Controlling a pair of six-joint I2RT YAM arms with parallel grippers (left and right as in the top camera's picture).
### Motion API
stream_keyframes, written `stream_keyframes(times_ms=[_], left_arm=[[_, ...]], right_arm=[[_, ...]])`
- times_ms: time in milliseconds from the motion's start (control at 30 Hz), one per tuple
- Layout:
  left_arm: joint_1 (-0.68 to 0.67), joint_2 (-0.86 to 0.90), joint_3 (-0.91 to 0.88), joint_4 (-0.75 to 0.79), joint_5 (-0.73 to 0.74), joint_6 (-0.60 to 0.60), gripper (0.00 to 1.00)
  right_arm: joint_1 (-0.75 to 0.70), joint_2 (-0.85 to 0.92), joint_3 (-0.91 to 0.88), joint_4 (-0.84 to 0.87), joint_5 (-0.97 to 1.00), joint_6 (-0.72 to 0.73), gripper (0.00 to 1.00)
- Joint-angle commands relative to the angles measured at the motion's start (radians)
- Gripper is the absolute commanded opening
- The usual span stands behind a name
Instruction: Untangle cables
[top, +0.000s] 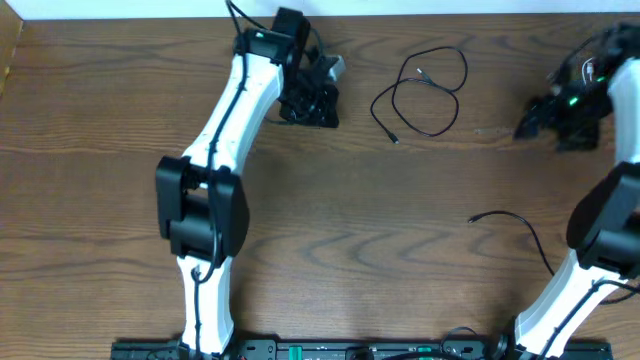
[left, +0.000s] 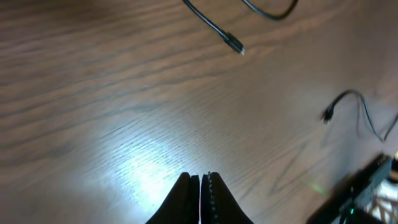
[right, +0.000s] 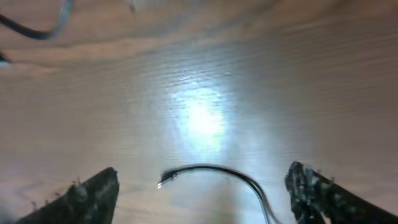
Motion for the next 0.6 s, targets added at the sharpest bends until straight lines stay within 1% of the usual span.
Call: stream_keyframes(times_ms=[0, 67, 167, 200, 333, 400, 500, 567], left_arm=[[0.006, 0.016, 0.003, 0.002, -0.079, -0.116, 0.09], [0.007, 0.016, 0.003, 0.011, -0.106, -0.156, 0.09], [0.01, 0.016, 0.003, 0.024, -0.188, -0.235, 0.09], [0.013, 0.016, 0.003, 0.026, -0.214, -0.263, 0.13], [0.027, 0.016, 0.003, 0.032, -0.235, -0.291, 0.13], [0.035, 0.016, 0.003, 0.031, -0.235, -0.291, 0.13], [0.047, 0.016, 0.003, 0.031, -0.235, -0.29, 0.13], [0.053, 0.016, 0.003, 0.032, -0.235, -0.291, 0.13]], right_arm=[[0.035, 0.01, -0.106, 0.043, 0.008, 0.024, 0.78], [0.056, 0.01, -0.143, 0.058, 0.008, 0.056, 0.75], [0.091, 0.007, -0.163, 0.05, 0.027, 0.129, 0.71], [0.105, 0.001, -0.169, 0.048, 0.07, 0.187, 0.7], [0.154, -0.055, -0.226, 0.049, 0.277, 0.431, 0.67], [0.18, -0.103, -0.293, 0.067, 0.343, 0.529, 0.63], [0.206, -0.19, -0.447, 0.158, 0.364, 0.599, 0.57], [0.208, -0.249, -0.555, 0.233, 0.348, 0.631, 0.48]])
